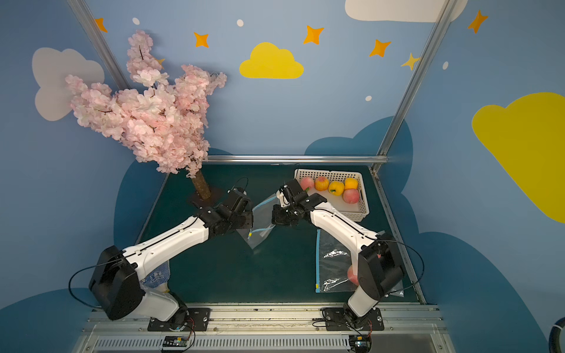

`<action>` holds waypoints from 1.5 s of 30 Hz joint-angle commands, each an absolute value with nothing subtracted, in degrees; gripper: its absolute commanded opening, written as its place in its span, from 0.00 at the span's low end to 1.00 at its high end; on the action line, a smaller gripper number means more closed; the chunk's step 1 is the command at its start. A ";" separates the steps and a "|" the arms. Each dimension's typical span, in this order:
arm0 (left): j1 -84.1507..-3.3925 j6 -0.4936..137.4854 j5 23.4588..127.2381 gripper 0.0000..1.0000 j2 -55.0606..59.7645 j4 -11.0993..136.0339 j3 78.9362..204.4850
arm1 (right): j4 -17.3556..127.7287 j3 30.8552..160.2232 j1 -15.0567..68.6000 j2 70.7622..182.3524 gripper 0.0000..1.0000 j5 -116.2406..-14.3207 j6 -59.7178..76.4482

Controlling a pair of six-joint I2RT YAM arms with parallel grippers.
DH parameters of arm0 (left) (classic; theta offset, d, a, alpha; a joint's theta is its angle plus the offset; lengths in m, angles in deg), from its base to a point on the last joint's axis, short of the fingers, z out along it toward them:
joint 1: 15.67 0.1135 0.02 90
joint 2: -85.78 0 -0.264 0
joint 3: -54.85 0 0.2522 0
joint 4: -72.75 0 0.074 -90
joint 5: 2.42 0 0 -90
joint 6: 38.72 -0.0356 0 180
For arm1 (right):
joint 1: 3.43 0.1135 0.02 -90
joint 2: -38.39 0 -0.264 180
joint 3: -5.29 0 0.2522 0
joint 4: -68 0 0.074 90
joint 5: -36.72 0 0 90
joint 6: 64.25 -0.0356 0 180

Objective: Place the peach in a zip-top bag and seal the zipper
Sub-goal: Open the zipper of the food storage bag at the center of the board.

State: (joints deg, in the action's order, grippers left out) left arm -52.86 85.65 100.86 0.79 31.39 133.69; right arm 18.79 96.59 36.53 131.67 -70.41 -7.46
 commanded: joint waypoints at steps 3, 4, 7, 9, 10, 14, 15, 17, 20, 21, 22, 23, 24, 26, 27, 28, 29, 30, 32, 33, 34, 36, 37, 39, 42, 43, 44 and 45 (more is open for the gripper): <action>-52.00 82.68 94.35 0.50 1.75 33.65 135.41 | 10.11 100.13 38.12 131.08 0.00 -68.93 -3.37; -52.06 81.76 93.49 0.51 1.74 34.02 135.45 | 9.32 100.93 38.35 131.20 0.00 -68.92 -2.94; -51.97 80.21 92.90 0.53 1.70 34.66 135.76 | 8.29 102.38 38.83 131.29 0.00 -69.75 -1.88; -51.88 79.51 93.16 0.53 1.49 34.50 136.21 | 7.55 102.94 38.93 131.21 0.00 -69.94 -1.20; -51.77 79.30 93.50 0.53 1.05 34.09 136.64 | 7.32 103.11 38.93 131.07 0.00 -70.06 -0.84; -51.42 78.62 94.79 0.48 -1.63 31.20 139.43 | 7.14 103.03 38.93 130.85 0.00 -72.21 0.73; -51.43 78.49 95.30 0.45 -2.29 30.55 140.15 | 6.92 103.03 38.92 130.90 0.00 -72.81 1.21; -51.27 78.69 95.91 0.37 -2.91 30.03 141.12 | 6.20 102.77 38.93 130.65 0.00 -72.31 1.92; -50.96 78.54 96.99 0.20 -2.76 29.81 141.84 | 5.75 101.13 37.83 129.82 0.00 -70.18 1.77; -50.83 78.40 97.82 0.15 -2.46 29.48 141.95 | 5.74 100.20 37.19 129.42 0.00 -69.39 1.36; -50.75 78.27 98.93 0.10 -1.93 28.95 142.16 | 5.72 99.16 36.41 128.81 0.00 -68.39 0.88; -50.63 78.05 99.99 0.08 -1.50 28.53 142.32 | 5.77 98.36 35.71 128.32 0.00 -67.52 0.48; -50.65 77.50 100.88 0.04 -0.72 28.11 142.42 | 5.71 97.51 34.91 127.79 0.00 -66.51 -0.02; -50.64 76.63 102.29 0.03 0.82 27.37 142.76 | 5.72 96.20 33.57 127.10 0.00 -65.03 -0.84; -50.65 75.94 102.47 0.03 1.61 27.11 142.91 | 5.72 95.87 32.96 126.90 0.00 -64.44 -1.17; -50.63 75.42 102.59 0.03 2.44 26.77 143.12 | 5.77 95.78 32.50 126.81 0.00 -64.16 -1.40; -50.64 74.92 102.61 0.03 3.01 26.43 143.37 | 5.80 95.94 32.25 126.84 0.00 -64.01 -1.56; -50.67 74.36 102.51 0.03 3.69 26.12 143.68 | 5.98 96.18 32.04 126.96 0.00 -63.76 -1.74; -50.69 73.49 101.92 0.03 4.89 25.54 144.08 | 6.31 97.20 31.90 127.51 0.00 -63.56 -2.00; -50.66 73.09 101.64 0.03 5.57 25.18 144.34 | 6.63 97.79 31.90 127.89 0.00 -63.56 -2.09; -50.71 72.76 101.25 0.03 6.09 24.67 144.66 | 6.85 98.28 31.90 128.47 0.01 -63.65 -2.27; -50.87 72.04 100.25 0.03 6.74 23.10 145.68 | 7.28 99.66 31.99 129.60 0.02 -64.00 -2.28; -50.96 71.84 100.07 0.03 6.93 22.02 146.30 | 7.38 100.44 32.08 130.19 0.02 -64.22 -2.29; -51.24 71.43 99.56 0.03 7.25 20.23 147.49 | 7.55 101.90 32.33 131.38 0.04 -64.59 -2.13; -51.62 71.00 98.74 0.03 7.56 18.05 149.04 | 8.85 102.97 32.52 132.49 0.10 -65.85 -1.78; -51.84 71.01 98.74 0.03 7.51 17.25 149.64 | 9.29 103.02 32.43 132.97 0.12 -66.11 -1.76; -51.93 71.05 98.74 0.03 7.53 16.62 150.03 | 9.47 103.01 32.40 133.49 0.13 -66.08 -1.72; -51.93 71.03 98.83 0.03 7.51 16.17 150.36 | 9.69 102.92 32.18 134.14 0.13 -65.79 -1.63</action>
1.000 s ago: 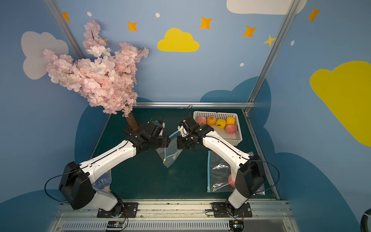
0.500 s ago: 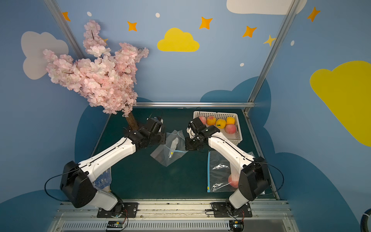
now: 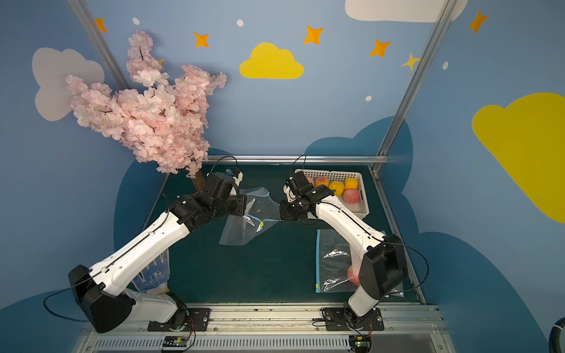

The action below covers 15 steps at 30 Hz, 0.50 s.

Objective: Place the peach in a zip-top bag and seal the zipper
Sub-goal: Open the zipper of the food storage bag at the center of the board.

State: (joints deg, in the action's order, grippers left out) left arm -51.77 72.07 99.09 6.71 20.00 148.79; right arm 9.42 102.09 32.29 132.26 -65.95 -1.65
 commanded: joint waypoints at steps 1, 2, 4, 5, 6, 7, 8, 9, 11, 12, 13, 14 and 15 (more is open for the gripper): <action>-51.93 71.11 98.82 0.03 7.34 15.88 150.51 | 9.78 102.69 31.93 134.79 0.13 -65.24 -1.58; -51.97 71.26 98.83 0.03 7.15 15.70 150.61 | 9.93 102.43 31.62 135.35 0.13 -64.99 -1.54; -51.97 71.69 98.75 0.03 5.91 15.82 150.43 | 10.32 101.95 30.88 136.65 0.13 -65.31 -1.21; -51.97 71.96 98.67 0.03 4.97 15.96 150.43 | 10.67 101.83 30.61 137.10 0.14 -65.79 -1.00; -51.90 72.48 98.59 0.03 3.67 16.30 150.37 | 11.37 101.71 30.43 137.33 0.15 -66.90 -0.53; -51.96 72.82 97.99 0.03 2.25 17.03 150.19 | 12.41 101.60 30.33 137.28 0.17 -68.65 0.12; -51.88 73.10 97.35 0.03 1.11 17.79 150.00 | 13.46 101.52 30.32 137.04 0.19 -70.29 0.66; -51.88 73.63 96.78 0.03 -0.50 18.86 149.89 | 15.06 101.37 30.22 136.56 0.23 -72.68 1.38; -51.85 74.47 95.64 0.03 -3.51 20.84 149.81 | 18.64 100.61 29.82 135.39 0.29 -78.22 2.46; -51.88 74.81 95.20 0.03 -5.03 21.79 149.88 | 20.28 100.14 29.51 134.74 0.32 -79.86 2.48; -51.75 75.33 94.91 0.03 -6.63 22.45 150.16 | 21.65 99.53 28.96 134.18 0.35 -81.11 2.46; -51.73 75.58 94.51 0.03 -7.87 22.96 150.46 | 22.39 99.18 28.47 133.81 0.37 -81.79 2.50; -51.64 75.85 94.14 0.03 -9.10 23.56 150.79 | 22.69 98.73 27.86 133.46 0.38 -81.98 2.52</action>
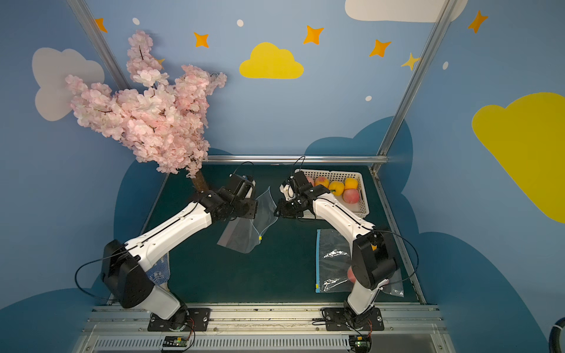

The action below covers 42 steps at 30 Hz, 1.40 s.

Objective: Place the peach in a zip-top bag and seal the zipper
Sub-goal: Open the zipper of the food storage bag at the center of the board, then pick up the peach from the basket.

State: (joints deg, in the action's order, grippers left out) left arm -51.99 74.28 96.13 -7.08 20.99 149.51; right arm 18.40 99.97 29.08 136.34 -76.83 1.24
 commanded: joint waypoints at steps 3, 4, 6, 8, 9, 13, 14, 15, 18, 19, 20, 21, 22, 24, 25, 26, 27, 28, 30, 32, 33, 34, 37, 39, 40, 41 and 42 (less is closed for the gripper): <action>-51.51 76.32 92.68 0.03 -12.28 24.59 151.95 | 22.66 97.26 26.11 132.02 0.45 -81.49 3.32; -51.47 76.57 92.23 0.03 -13.05 24.86 152.28 | 22.88 96.43 25.57 131.15 0.48 -80.85 3.59; -51.22 76.87 90.70 0.03 -14.52 25.61 152.63 | 23.57 94.74 24.13 128.72 0.53 -79.17 4.16; -51.19 77.25 89.17 0.03 -15.69 26.35 152.77 | 23.90 93.81 22.52 126.68 0.57 -76.78 4.21; -51.09 77.51 88.26 0.03 -16.28 26.81 152.63 | 24.28 93.17 21.58 125.86 0.57 -74.10 3.05; -50.96 79.30 86.39 0.03 -17.65 27.52 152.41 | 30.47 89.06 18.63 124.57 0.69 -60.20 4.82; -51.00 79.66 85.97 0.03 -17.81 27.73 152.26 | 30.84 89.27 17.33 125.57 0.72 -56.98 5.32; -50.99 79.90 85.69 0.03 -18.02 27.99 152.06 | 30.57 90.23 15.97 127.15 0.73 -55.49 5.66; -50.99 80.96 84.56 0.03 -18.19 29.10 151.37 | 28.93 95.59 11.69 133.76 0.77 -53.39 5.40; -50.95 81.20 83.96 0.03 -18.27 29.54 151.15 | 28.43 97.80 10.50 136.14 0.79 -53.29 5.57; -50.99 81.60 83.65 0.03 -18.43 29.79 150.98 | 28.40 99.94 9.55 138.37 0.80 -53.33 5.74; -51.00 81.85 83.45 0.03 -18.48 30.03 150.75 | 28.49 102.41 8.87 140.87 0.82 -53.37 6.24; -51.00 82.08 83.36 0.03 -18.47 30.31 150.52 | 28.07 104.86 8.45 143.13 0.83 -53.45 6.85; -51.09 82.60 83.23 0.03 -18.63 30.62 150.21 | 26.77 110.96 8.17 148.24 0.83 -56.51 10.53; -51.06 82.75 83.06 0.03 -18.76 30.76 150.13 | 25.97 113.67 8.17 150.69 0.83 -57.70 11.10; -51.07 82.90 82.88 0.03 -18.79 30.84 150.08 | 25.00 116.72 8.13 153.24 0.84 -58.07 11.20; -51.06 83.08 82.74 0.03 -18.86 30.94 149.92 | 24.12 119.42 8.09 155.37 0.83 -58.26 11.24; -51.07 83.25 82.58 0.03 -18.91 31.14 149.84 | 23.64 121.57 7.96 157.29 0.84 -58.57 11.14; -51.03 83.48 82.48 0.03 -19.00 31.20 149.82 | 23.37 125.20 7.75 160.62 0.84 -60.58 10.40; -51.02 83.62 82.31 0.03 -19.01 31.21 149.82 | 24.45 127.45 7.67 163.18 0.84 -62.24 9.13; -51.07 83.65 82.22 0.03 -19.13 31.20 149.86 | 24.91 128.39 7.64 164.47 0.84 -63.79 8.92; -51.09 83.58 82.13 0.03 -19.16 31.15 149.90 | 25.14 129.31 7.65 165.56 0.84 -64.58 8.52; -51.02 83.41 82.12 0.03 -19.34 30.87 150.17 | 24.95 131.89 7.69 168.72 0.83 -66.54 8.10; -51.08 83.52 82.14 0.03 -19.34 30.78 150.16 | 24.34 133.19 7.73 170.23 0.82 -66.13 8.14; -51.05 83.48 82.20 0.03 -19.39 30.74 150.08 | 24.06 133.79 7.73 171.09 0.82 -66.03 8.17; -51.03 83.57 82.15 0.03 -19.43 30.78 150.08 | 23.68 134.43 7.73 171.81 0.82 -66.00 8.26; -51.07 83.56 82.13 0.03 -19.50 30.73 150.08 | 23.37 134.97 7.73 172.42 0.82 -65.94 8.41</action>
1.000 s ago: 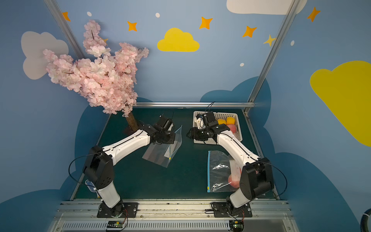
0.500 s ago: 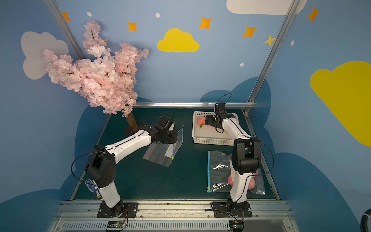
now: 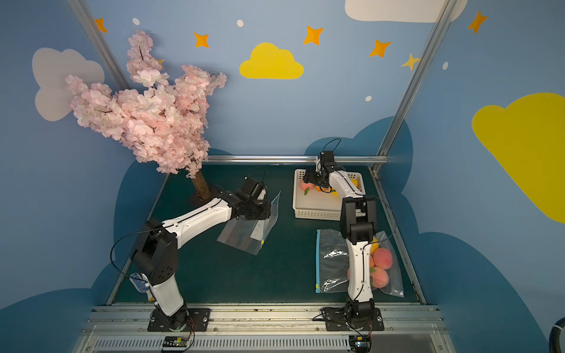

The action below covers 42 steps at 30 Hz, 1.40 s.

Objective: Place the peach in a zip-top bag and seal the zipper
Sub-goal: Pick up the peach from the basket.

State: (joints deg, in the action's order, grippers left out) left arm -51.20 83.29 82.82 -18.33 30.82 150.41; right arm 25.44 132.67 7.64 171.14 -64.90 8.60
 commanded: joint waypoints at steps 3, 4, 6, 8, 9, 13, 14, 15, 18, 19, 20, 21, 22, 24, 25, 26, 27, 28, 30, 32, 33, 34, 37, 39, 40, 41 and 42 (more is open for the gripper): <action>-51.09 83.73 81.89 0.03 -19.74 30.77 150.08 | 22.68 136.72 7.85 174.27 0.82 -65.01 8.78; -51.04 83.71 81.78 0.03 -19.87 30.72 150.16 | 22.73 137.35 7.95 174.87 0.82 -64.64 8.70; -51.04 83.71 81.69 0.03 -19.84 30.55 150.18 | 22.98 138.73 8.12 176.01 0.82 -64.19 8.82; -51.05 83.77 81.75 0.03 -19.70 30.59 150.08 | 22.16 141.03 8.40 177.67 0.82 -64.28 8.87; -51.07 83.75 81.78 0.03 -19.60 30.57 150.00 | 21.43 142.15 8.46 178.54 0.82 -64.19 8.87; -51.09 83.71 81.44 0.03 -19.25 30.59 149.82 | 19.15 144.38 8.70 180.42 0.75 -64.45 8.90; -51.04 83.66 81.43 0.03 -19.13 30.46 149.82 | 19.01 144.16 8.62 180.29 0.74 -64.65 8.93; -51.08 83.70 81.43 0.03 -18.96 30.42 149.75 | 19.01 143.77 8.57 180.04 0.74 -64.96 8.92; -51.03 83.61 81.32 0.03 -18.82 30.42 149.73 | 18.98 143.19 8.61 179.55 0.79 -66.25 9.36; -51.11 83.62 81.25 0.03 -18.84 30.41 149.73 | 19.05 143.11 8.60 179.54 0.79 -66.75 9.40; -51.14 83.61 81.33 0.03 -18.81 30.42 149.73 | 18.91 143.12 8.60 179.56 0.79 -67.07 9.40; -51.17 83.65 81.34 0.03 -18.88 30.36 149.73 | 18.90 143.15 8.60 179.63 0.79 -67.32 9.42; -51.18 83.65 81.34 0.03 -18.81 30.41 149.73 | 18.82 143.21 8.48 179.63 0.79 -67.59 9.28; -51.18 83.64 81.41 0.03 -18.78 30.37 149.59 | 18.84 143.24 8.50 179.59 0.75 -67.54 9.06; -51.18 83.65 81.43 0.03 -18.71 30.41 149.55 | 18.88 143.23 8.43 179.48 0.70 -67.35 9.09; -51.18 83.64 81.51 0.03 -18.64 30.42 149.47 | 18.87 143.19 8.39 179.31 0.66 -67.43 9.05; -51.17 83.65 81.51 0.03 -18.60 30.35 149.38 | 18.86 143.24 8.35 179.05 0.61 -67.65 9.03; -51.18 83.62 81.51 0.03 -18.55 30.26 149.38 | 18.83 143.11 8.22 178.64 0.57 -67.99 8.90; -51.18 83.53 81.55 0.03 -18.47 30.08 149.30 | 18.85 142.48 8.13 177.23 0.54 -68.14 8.30; -51.16 83.62 81.78 0.03 -18.27 30.05 149.29 | 18.85 141.45 8.08 174.99 0.53 -68.39 7.80; -51.17 83.63 81.78 0.03 -18.35 30.11 149.29 | 18.86 140.64 8.08 173.44 0.53 -68.53 7.65; -51.13 83.82 81.70 0.03 -18.32 30.10 149.29 | 18.85 139.48 8.00 171.49 0.53 -68.62 7.18; -51.17 84.31 81.35 0.03 -18.19 30.55 149.32 | 18.91 134.50 7.39 164.71 0.52 -69.73 6.08; -51.18 84.60 80.91 0.03 -18.11 30.90 149.44 | 19.15 130.16 6.54 159.67 0.52 -72.49 5.89; -51.18 84.82 80.67 0.03 -18.05 31.12 149.47 | 19.90 127.30 6.05 156.58 0.52 -74.15 5.50; -51.18 85.01 80.51 0.03 -18.05 31.44 149.40 | 21.22 124.35 5.66 154.10 0.52 -75.90 4.83; -51.18 85.26 80.30 0.03 -18.03 31.75 149.38 | 23.44 120.37 5.46 150.61 0.52 -78.25 3.97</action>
